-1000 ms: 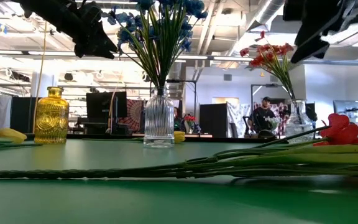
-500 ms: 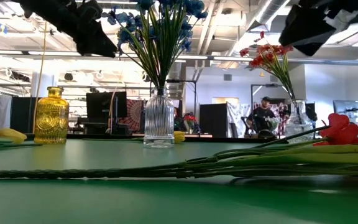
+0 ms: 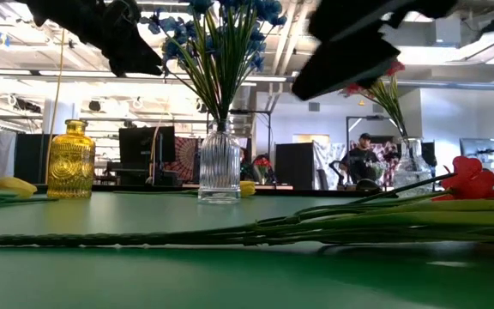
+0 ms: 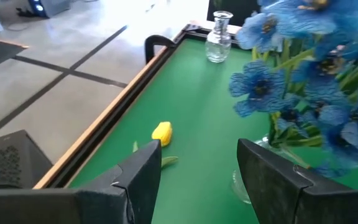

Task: Sort flowers into vase by color
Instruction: Put the right red flowers into the right transparent vase

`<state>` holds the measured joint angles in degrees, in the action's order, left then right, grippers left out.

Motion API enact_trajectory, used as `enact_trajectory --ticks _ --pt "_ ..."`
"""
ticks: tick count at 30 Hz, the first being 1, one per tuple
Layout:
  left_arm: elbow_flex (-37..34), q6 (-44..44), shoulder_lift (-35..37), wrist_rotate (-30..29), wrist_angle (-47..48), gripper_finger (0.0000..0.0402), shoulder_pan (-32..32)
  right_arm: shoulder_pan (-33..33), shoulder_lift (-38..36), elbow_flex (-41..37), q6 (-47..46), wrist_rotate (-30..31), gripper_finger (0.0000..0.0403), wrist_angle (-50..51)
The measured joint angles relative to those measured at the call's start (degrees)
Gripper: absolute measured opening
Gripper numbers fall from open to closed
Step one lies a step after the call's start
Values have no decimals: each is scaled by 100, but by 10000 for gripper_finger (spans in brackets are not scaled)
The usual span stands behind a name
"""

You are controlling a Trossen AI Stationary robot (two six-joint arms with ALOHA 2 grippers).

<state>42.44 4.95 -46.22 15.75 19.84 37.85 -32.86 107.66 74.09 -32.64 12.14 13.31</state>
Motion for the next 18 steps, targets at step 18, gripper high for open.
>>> enact_trajectory --ticks 18 --pt "0 -89 0 232 53 199 -1 -15 896 727 90 375 249 879"
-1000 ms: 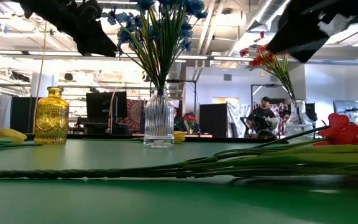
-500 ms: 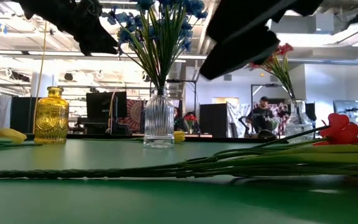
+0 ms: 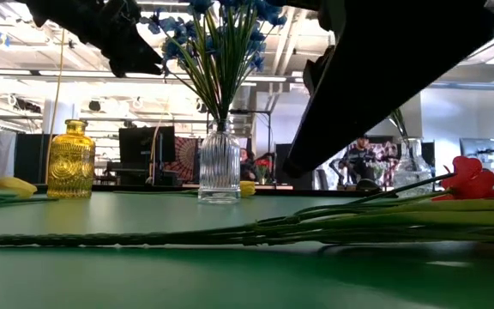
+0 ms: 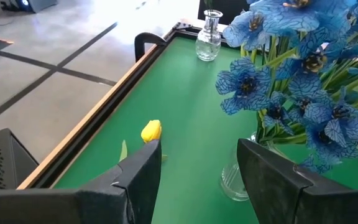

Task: Sort flowers into vase by color
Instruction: Put the right red flowers into the right transparent vase

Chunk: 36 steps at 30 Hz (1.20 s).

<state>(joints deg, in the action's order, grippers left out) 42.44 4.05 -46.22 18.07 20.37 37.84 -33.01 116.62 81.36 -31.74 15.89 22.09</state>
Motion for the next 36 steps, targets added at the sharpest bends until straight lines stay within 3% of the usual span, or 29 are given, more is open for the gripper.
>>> enact_trajectory --ticks 16,19,26,30,36 --pt "0 0 0 23 99 199 -2 -111 452 11 139 -231 236 -7" --pt "0 2 0 15 180 199 -4 -108 411 11 159 -213 197 140" --pt "0 22 0 -35 213 199 -4 -101 391 11 183 -382 52 241" --pt "0 22 0 -35 221 199 -4 -99 261 158 437 -538 28 1048" --pt "0 24 0 -37 315 199 -6 -22 140 799 1192 305 51 3320"
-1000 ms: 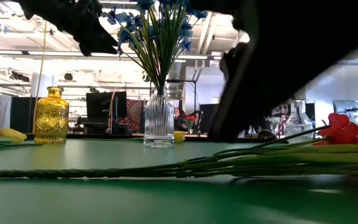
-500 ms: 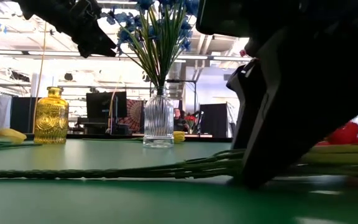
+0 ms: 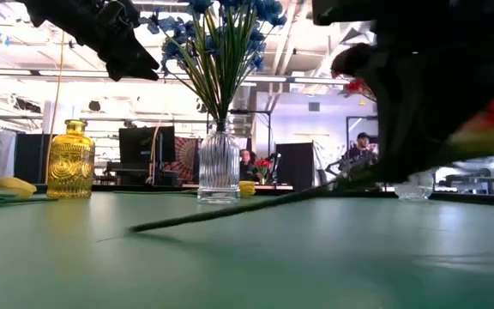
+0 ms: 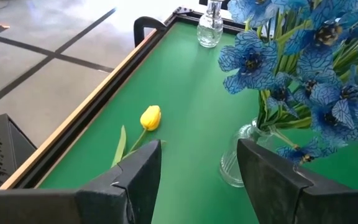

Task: Sort flowers into vase by color
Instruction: Put the right red flowers into the right transparent vase

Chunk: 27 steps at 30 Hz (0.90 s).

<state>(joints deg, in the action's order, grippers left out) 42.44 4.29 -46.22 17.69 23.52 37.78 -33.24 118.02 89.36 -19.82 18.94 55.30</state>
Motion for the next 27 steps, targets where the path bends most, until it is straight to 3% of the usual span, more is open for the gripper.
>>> enact_trajectory --ticks 3,8,13,21,27 --pt "0 0 0 0 -1 199 0 117 0 161 886 101 53 569" --pt "0 -9 0 -2 -3 199 0 282 0 186 2877 91 55 553" --pt "0 -34 0 -7 -3 199 0 378 0 186 3634 214 65 668" --pt "0 -39 0 -7 -12 199 0 398 -20 186 3316 213 139 899" --pt "0 -42 0 -6 -33 199 0 371 -67 186 2289 209 222 944"
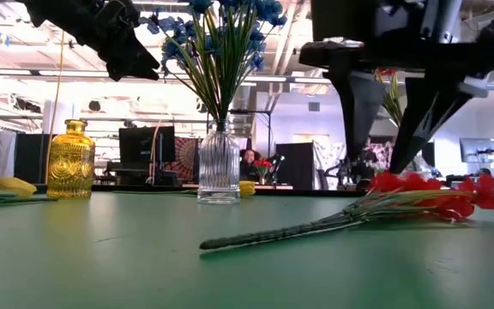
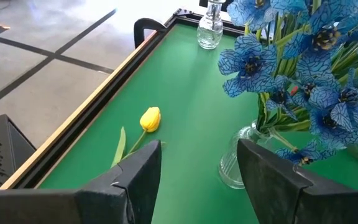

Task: Sort flowers into vase by color
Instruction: Put the right red flowers into the right transparent vase

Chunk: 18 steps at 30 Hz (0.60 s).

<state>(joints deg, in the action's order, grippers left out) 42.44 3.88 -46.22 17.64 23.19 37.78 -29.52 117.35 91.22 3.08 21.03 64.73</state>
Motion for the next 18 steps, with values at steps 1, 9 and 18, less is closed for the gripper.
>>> enact_trajectory --ticks 1,9,18 --pt "0 0 0 0 -1 199 0 -4 -15 0 -289 0 234 4" --pt "0 -108 0 4 1 199 0 32 -54 302 -4453 -521 261 77" --pt "0 -381 0 75 -1 199 2 114 -56 413 -10132 -893 260 -530"
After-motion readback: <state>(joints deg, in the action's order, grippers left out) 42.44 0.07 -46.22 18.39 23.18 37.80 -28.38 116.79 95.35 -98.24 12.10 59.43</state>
